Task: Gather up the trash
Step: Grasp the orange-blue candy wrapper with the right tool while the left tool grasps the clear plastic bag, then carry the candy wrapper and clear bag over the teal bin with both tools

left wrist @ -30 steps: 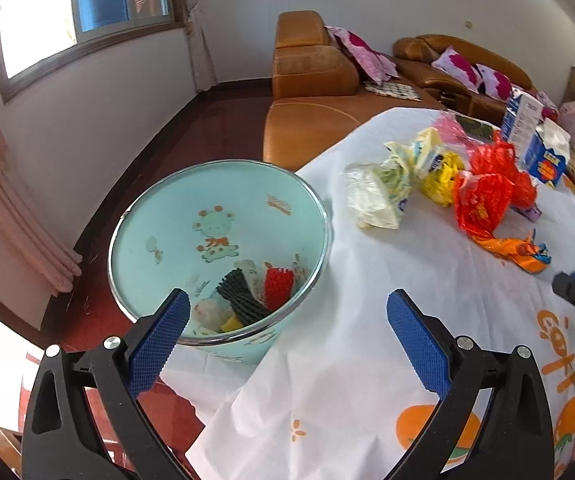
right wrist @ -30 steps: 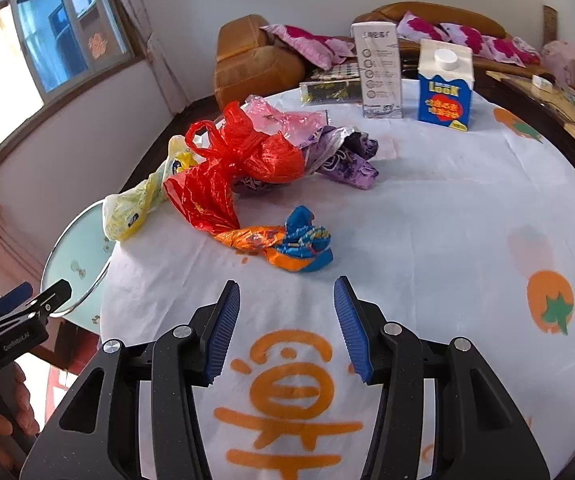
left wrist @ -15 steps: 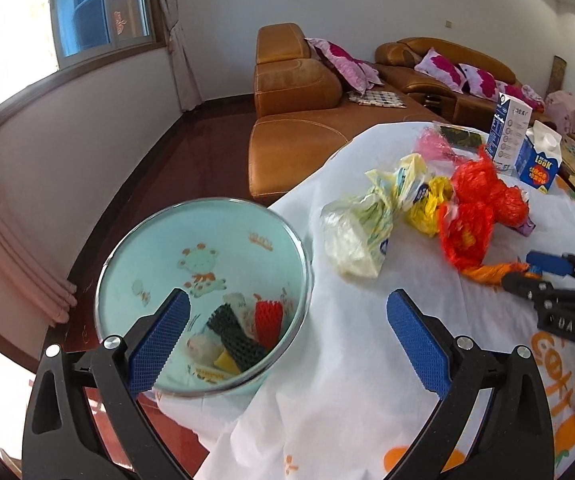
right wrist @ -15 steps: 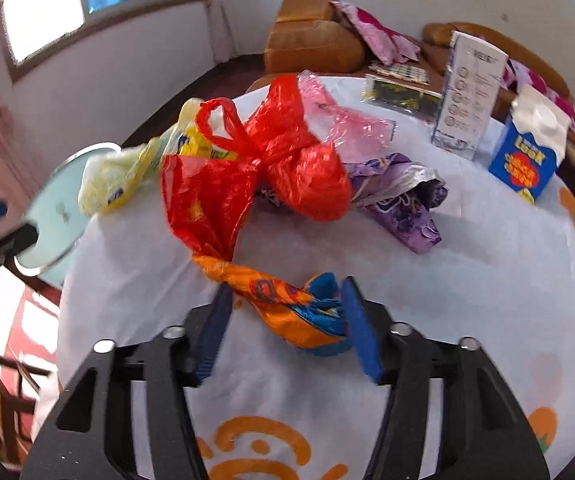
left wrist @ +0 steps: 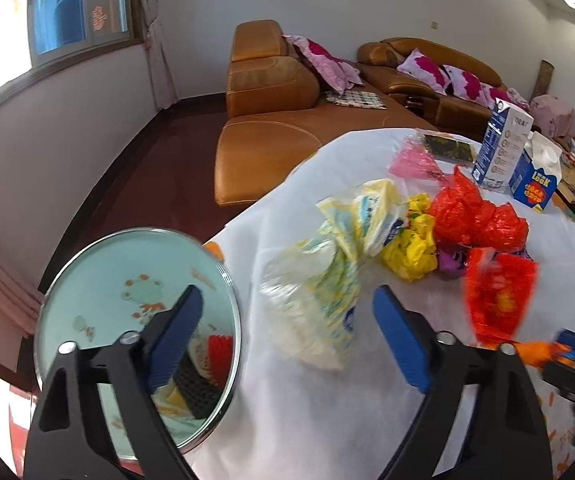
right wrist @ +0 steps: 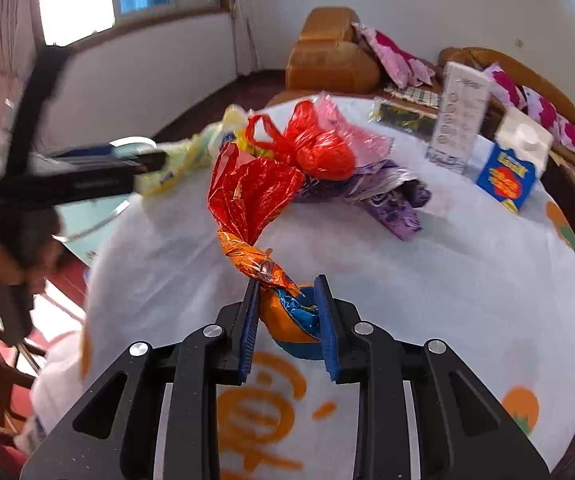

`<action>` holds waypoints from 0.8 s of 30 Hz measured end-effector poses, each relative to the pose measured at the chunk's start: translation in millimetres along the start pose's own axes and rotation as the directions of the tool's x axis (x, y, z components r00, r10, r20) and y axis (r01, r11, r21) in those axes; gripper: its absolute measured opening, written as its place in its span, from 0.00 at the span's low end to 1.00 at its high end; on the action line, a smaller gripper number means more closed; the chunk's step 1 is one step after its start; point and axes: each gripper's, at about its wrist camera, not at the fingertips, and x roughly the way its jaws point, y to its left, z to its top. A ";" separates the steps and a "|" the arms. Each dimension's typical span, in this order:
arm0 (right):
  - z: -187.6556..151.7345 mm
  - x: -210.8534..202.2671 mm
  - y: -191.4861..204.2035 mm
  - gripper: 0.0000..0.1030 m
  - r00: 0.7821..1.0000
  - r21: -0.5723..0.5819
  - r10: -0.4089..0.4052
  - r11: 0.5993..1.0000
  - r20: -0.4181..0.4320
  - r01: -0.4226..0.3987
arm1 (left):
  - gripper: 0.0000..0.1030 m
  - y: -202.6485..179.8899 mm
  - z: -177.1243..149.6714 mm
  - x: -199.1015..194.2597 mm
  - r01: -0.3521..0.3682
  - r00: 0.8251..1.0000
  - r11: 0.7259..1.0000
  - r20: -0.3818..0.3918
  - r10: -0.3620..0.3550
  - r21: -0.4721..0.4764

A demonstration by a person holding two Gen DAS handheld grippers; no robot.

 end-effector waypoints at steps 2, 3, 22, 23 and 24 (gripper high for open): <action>-4.0 -12.9 -6.3 0.27 1.000 0.054 0.006 0.999 0.021 -0.007 | 0.66 -4.9 -0.1 9.1 0.005 1.000 1.000 -0.011 -0.005 0.008; -5.7 -18.0 -9.8 0.27 1.000 0.079 0.004 0.997 0.031 -0.007 | 0.56 -6.4 0.0 12.4 0.015 1.000 1.000 -0.013 -0.015 0.005; -1.5 -45.2 13.5 0.27 0.989 0.229 -0.025 0.973 0.147 -0.009 | 0.27 32.7 -30.5 -79.8 0.024 0.994 0.998 0.109 -0.017 -0.066; -0.3 -45.3 19.6 0.27 0.988 0.218 -0.029 0.976 0.151 -0.005 | 0.27 37.5 -32.3 -84.6 0.009 0.994 0.997 0.110 -0.001 -0.074; 0.7 -44.7 23.7 0.27 0.988 0.213 -0.027 0.977 0.152 -0.006 | 0.27 42.0 -34.0 -88.5 -0.003 0.994 0.996 0.110 0.012 -0.084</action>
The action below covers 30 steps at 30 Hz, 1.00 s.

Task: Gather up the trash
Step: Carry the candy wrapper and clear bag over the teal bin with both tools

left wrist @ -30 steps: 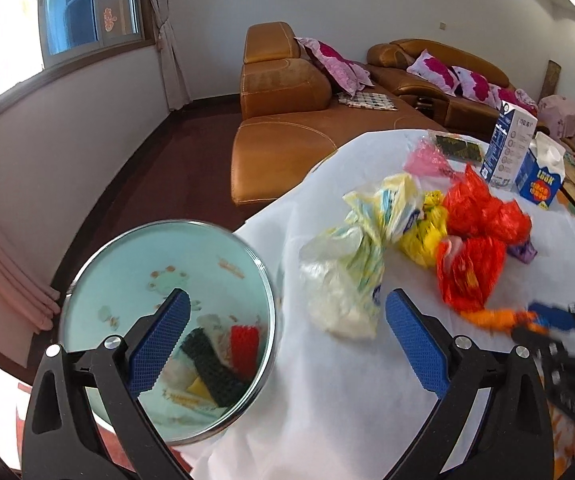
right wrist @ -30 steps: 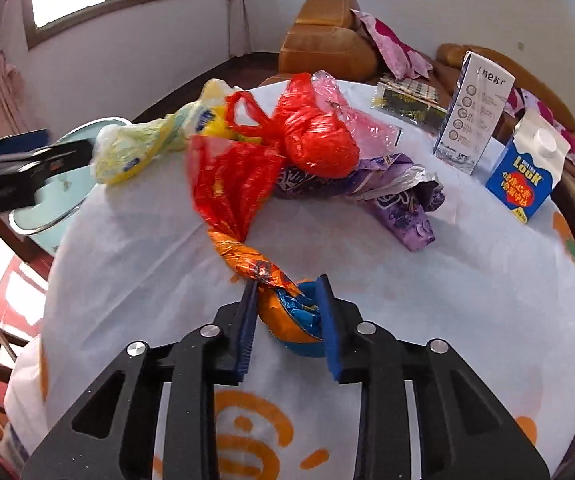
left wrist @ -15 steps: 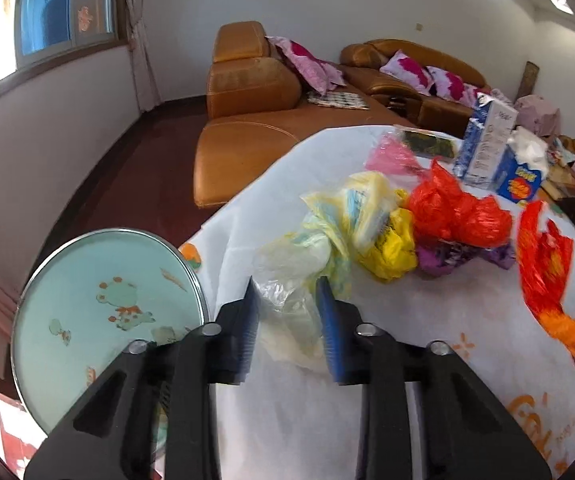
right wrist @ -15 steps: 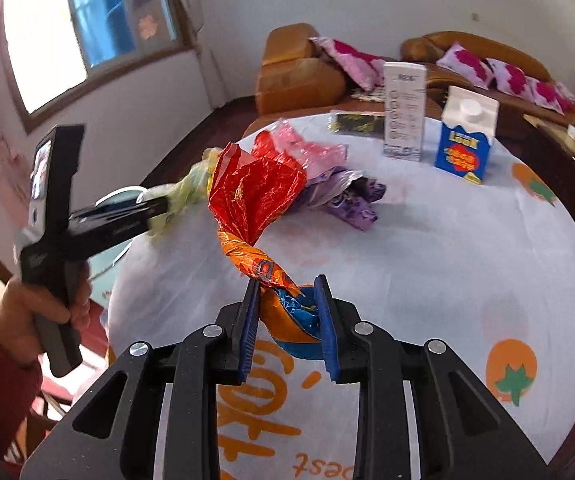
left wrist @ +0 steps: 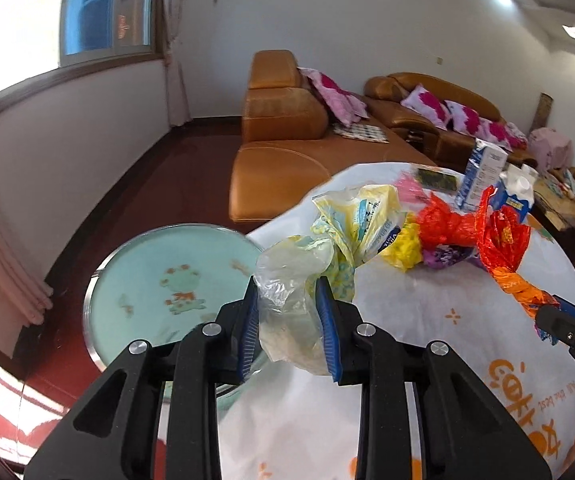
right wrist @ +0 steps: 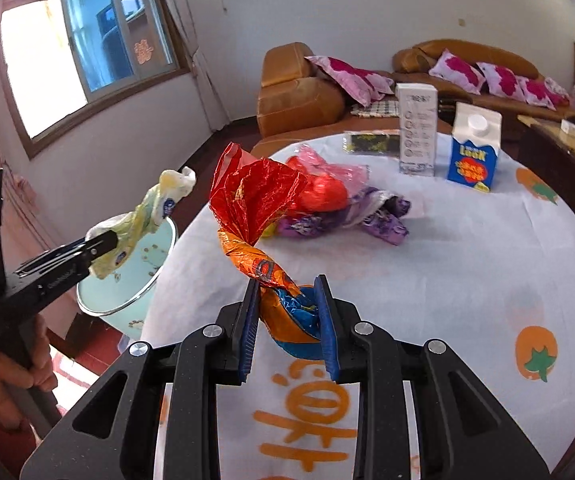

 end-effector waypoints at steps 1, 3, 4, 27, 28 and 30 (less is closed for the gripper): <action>0.2 0.6 3.7 0.27 1.000 -0.002 0.005 1.000 0.000 -0.005 | 0.27 3.0 -0.5 -2.0 -0.004 1.000 1.000 0.001 0.004 -0.005; 0.8 1.8 11.2 0.27 1.000 -0.002 0.015 1.000 -0.003 -0.015 | 0.27 12.8 -3.0 -8.7 -0.013 1.000 1.000 0.005 0.013 -0.022; 1.2 2.4 14.5 0.27 1.000 -0.003 0.017 1.000 -0.004 -0.017 | 0.27 16.0 -3.4 -11.0 -0.021 1.000 0.999 0.007 0.021 -0.028; 16.3 25.5 99.3 0.28 0.994 -0.076 0.105 0.991 -0.009 -0.106 | 0.27 89.6 -14.3 -27.9 -0.161 0.987 0.978 -0.007 0.162 -0.136; 16.3 25.8 102.1 0.28 0.994 -0.078 0.108 0.991 -0.009 -0.108 | 0.27 92.4 -14.8 -28.1 -0.163 0.987 0.977 -0.007 0.163 -0.139; 17.3 27.3 108.3 0.28 0.994 -0.082 0.110 0.990 -0.009 -0.111 | 0.27 97.0 -15.7 -27.9 -0.168 0.986 0.975 -0.009 0.169 -0.147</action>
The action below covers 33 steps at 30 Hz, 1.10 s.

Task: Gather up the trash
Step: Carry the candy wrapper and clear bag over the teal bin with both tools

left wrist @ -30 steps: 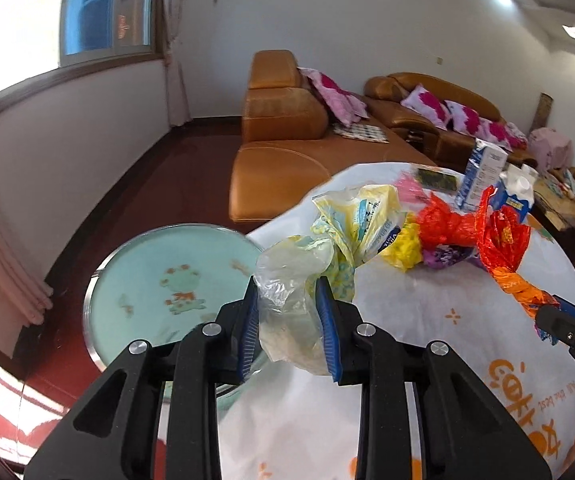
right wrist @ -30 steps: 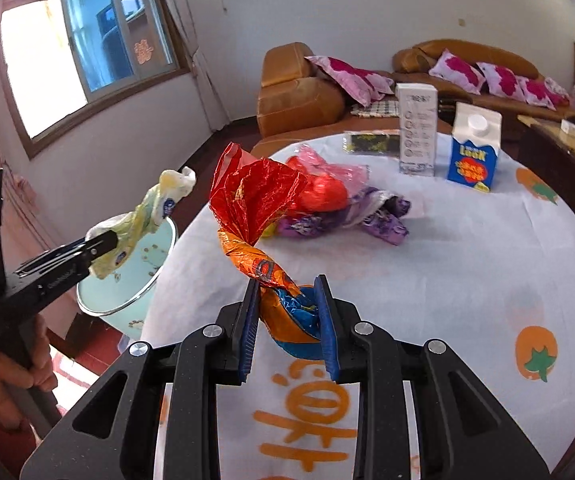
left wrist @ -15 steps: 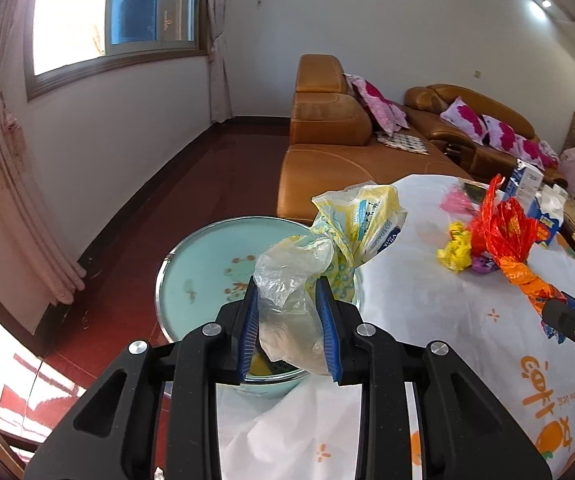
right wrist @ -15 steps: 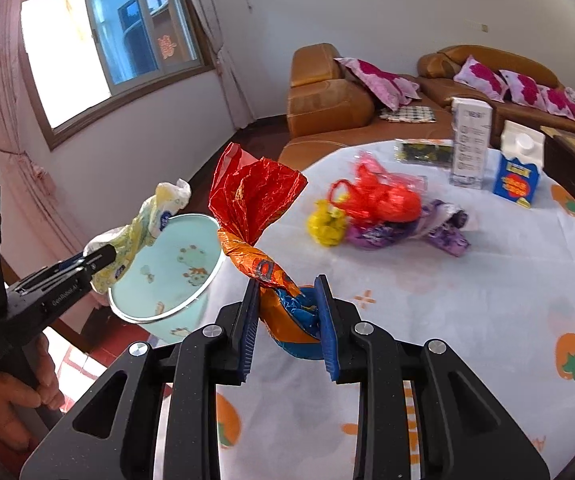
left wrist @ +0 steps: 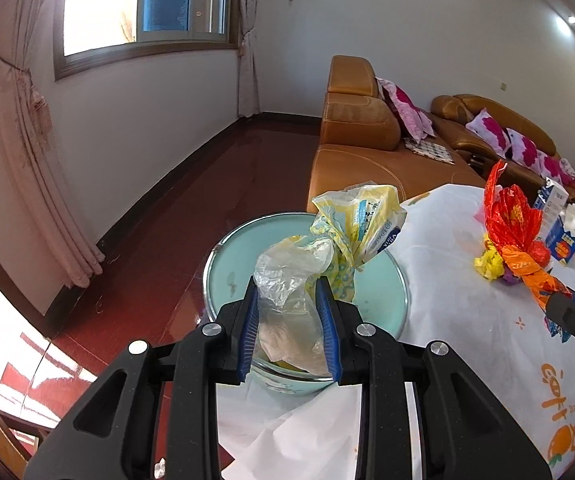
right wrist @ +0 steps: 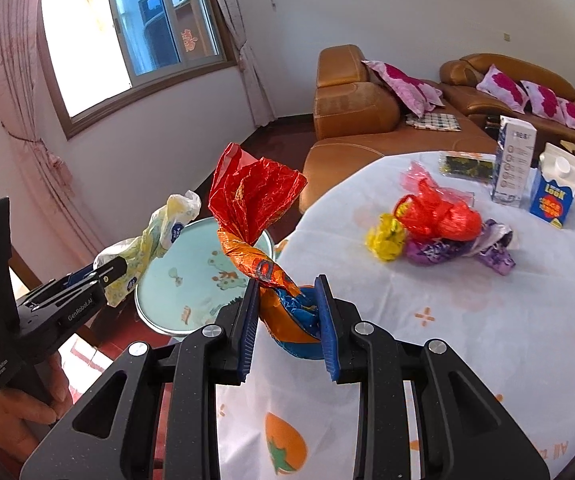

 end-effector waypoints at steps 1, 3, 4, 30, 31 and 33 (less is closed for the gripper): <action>0.7 1.3 2.5 0.28 1.000 -0.002 0.002 1.000 -0.001 -0.002 | 0.27 2.5 -0.1 0.9 -0.002 1.000 1.000 -0.002 0.002 -0.004; 1.8 4.6 7.3 0.28 1.000 -0.006 0.004 1.000 -0.005 -0.004 | 0.27 4.1 -0.6 2.3 -0.004 1.000 1.000 -0.004 0.004 -0.008; 2.3 5.9 9.2 0.28 1.000 -0.007 0.004 1.000 -0.008 -0.005 | 0.27 5.9 -1.2 3.5 -0.006 1.000 1.000 -0.006 0.006 -0.011; 13.8 53.7 40.5 0.28 0.998 -0.015 0.022 1.000 -0.064 -0.023 | 0.27 19.2 0.5 39.0 -0.042 0.996 0.998 -0.076 0.038 -0.055; 13.6 55.9 41.5 0.28 0.997 -0.017 0.022 1.000 -0.068 -0.023 | 0.27 19.5 0.0 40.3 -0.041 0.996 0.998 -0.078 0.037 -0.054; 13.2 59.1 42.0 0.28 0.997 -0.018 0.020 1.000 -0.073 -0.021 | 0.27 18.7 0.5 43.3 -0.040 0.996 0.998 -0.081 0.035 -0.051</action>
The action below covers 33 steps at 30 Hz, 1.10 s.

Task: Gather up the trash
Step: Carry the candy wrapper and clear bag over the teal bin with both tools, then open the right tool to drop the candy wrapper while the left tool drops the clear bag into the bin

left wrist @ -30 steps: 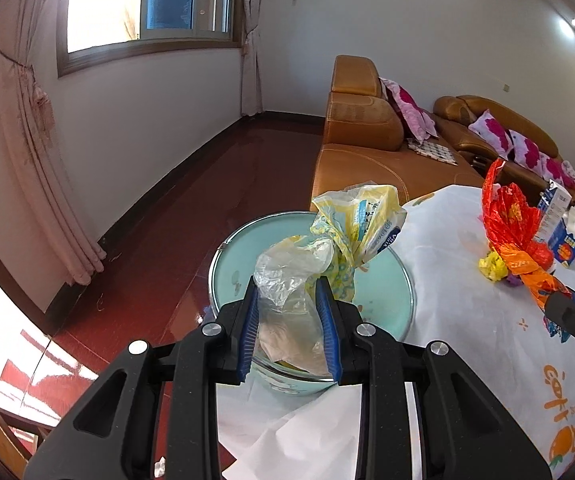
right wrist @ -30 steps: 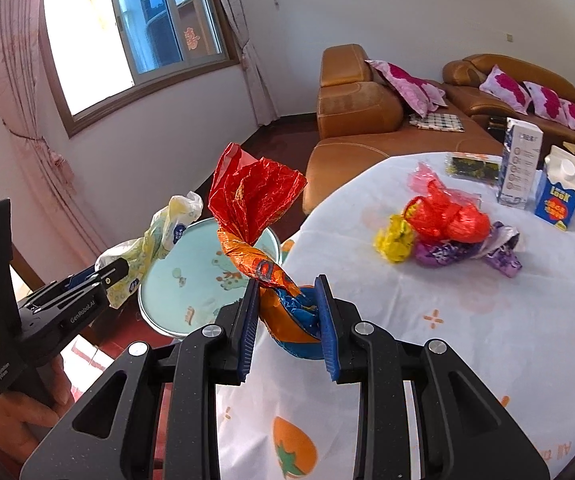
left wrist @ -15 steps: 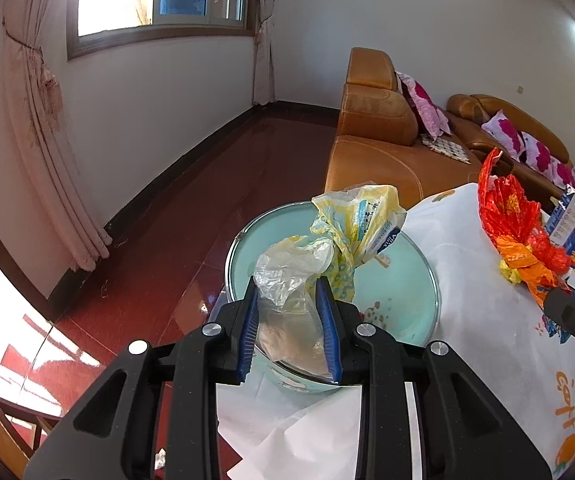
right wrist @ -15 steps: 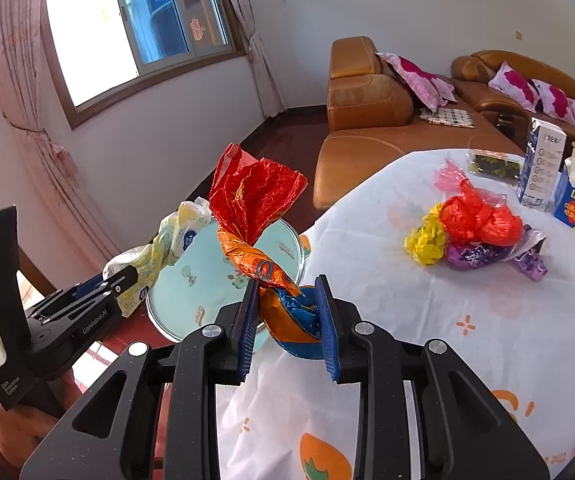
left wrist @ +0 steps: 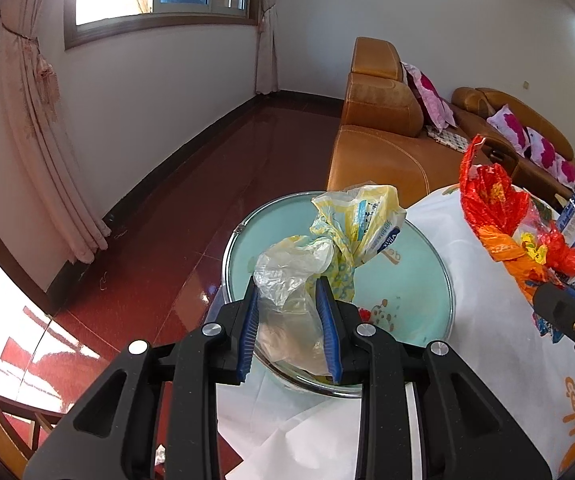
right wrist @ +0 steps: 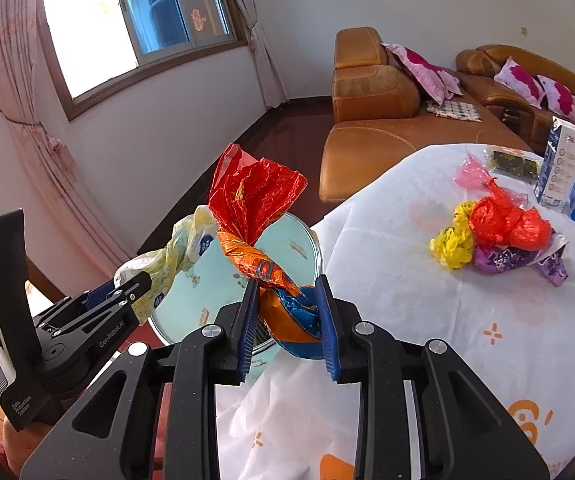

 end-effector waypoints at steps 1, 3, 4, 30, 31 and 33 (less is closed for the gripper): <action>0.4 1.7 -0.4 0.28 1.000 0.001 -0.002 1.000 -0.003 0.002 | 0.27 0.3 -0.6 1.4 0.001 1.000 1.000 -0.002 -0.001 0.000; 0.3 6.6 -1.3 0.28 1.000 0.004 -0.008 1.000 -0.012 0.008 | 0.27 0.3 -0.9 6.0 -0.001 1.000 1.000 -0.011 0.001 0.000; 0.1 8.9 -1.6 0.28 1.000 0.005 -0.012 1.000 -0.016 0.012 | 0.27 1.2 -1.1 7.5 -0.002 1.000 1.000 -0.014 0.002 0.000; 2.6 75.9 14.3 0.36 0.994 -0.043 -0.035 0.999 -0.107 0.031 | 0.27 -3.2 3.6 47.9 -0.032 0.995 1.000 -0.097 0.031 0.000; 2.6 77.4 14.9 0.36 0.994 -0.043 -0.036 0.999 -0.106 0.032 | 0.27 -3.9 3.8 48.5 -0.032 0.995 0.999 -0.097 0.032 0.001; 2.8 79.0 15.3 0.36 0.994 -0.041 -0.027 0.999 -0.108 0.023 | 0.27 -2.9 3.2 49.3 -0.031 0.995 1.000 -0.098 0.032 0.003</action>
